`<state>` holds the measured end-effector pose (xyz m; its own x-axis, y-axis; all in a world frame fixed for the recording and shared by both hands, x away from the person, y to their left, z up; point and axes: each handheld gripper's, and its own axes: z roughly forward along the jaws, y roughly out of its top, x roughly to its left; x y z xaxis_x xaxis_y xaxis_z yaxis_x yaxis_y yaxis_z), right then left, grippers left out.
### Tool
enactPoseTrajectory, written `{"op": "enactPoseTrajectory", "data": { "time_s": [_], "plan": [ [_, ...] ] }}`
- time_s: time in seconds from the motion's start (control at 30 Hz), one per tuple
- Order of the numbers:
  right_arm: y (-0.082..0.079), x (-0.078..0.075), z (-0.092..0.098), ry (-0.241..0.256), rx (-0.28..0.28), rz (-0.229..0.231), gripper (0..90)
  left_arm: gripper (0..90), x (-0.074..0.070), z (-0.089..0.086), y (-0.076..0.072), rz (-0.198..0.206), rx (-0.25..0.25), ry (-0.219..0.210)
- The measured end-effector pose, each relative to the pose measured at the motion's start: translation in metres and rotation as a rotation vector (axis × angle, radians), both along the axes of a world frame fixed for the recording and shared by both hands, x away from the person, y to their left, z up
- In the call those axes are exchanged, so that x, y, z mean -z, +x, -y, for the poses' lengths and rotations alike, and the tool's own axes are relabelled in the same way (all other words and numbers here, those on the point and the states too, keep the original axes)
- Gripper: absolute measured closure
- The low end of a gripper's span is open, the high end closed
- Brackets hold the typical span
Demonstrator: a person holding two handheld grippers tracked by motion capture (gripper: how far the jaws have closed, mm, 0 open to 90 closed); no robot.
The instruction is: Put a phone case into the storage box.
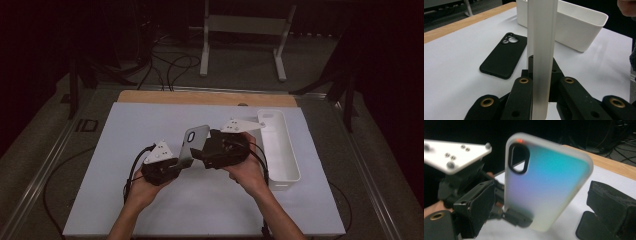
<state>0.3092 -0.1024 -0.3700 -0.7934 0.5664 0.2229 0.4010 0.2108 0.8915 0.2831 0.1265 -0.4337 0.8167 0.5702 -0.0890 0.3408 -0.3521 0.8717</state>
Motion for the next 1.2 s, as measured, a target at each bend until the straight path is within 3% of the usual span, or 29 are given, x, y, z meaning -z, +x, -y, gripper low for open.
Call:
{"op": "enactPoseTrajectory", "data": {
  "time_s": [0.17,0.43,0.8,1.03,1.2],
  "plan": [
    [0.002,-0.001,-0.007,0.012,0.005,-0.017,11.5,86.1,0.001,0.003,-0.001,0.006,-0.004,0.017],
    [0.003,-0.001,-0.017,0.038,0.084,-0.028,16.5,86.1,0.004,0.011,-0.002,0.000,-0.032,0.029],
    [0.002,0.003,-0.025,0.017,0.110,0.014,16.6,85.2,0.010,0.019,-0.002,-0.024,-0.053,0.042],
    [-0.003,0.002,-0.030,-0.037,0.094,0.065,17.3,83.2,0.012,0.024,-0.004,-0.007,-0.044,0.062],
    [-0.002,0.003,-0.030,-0.033,0.097,0.060,17.3,65.7,0.010,0.022,-0.003,-0.005,-0.067,0.047]
  ]
}}
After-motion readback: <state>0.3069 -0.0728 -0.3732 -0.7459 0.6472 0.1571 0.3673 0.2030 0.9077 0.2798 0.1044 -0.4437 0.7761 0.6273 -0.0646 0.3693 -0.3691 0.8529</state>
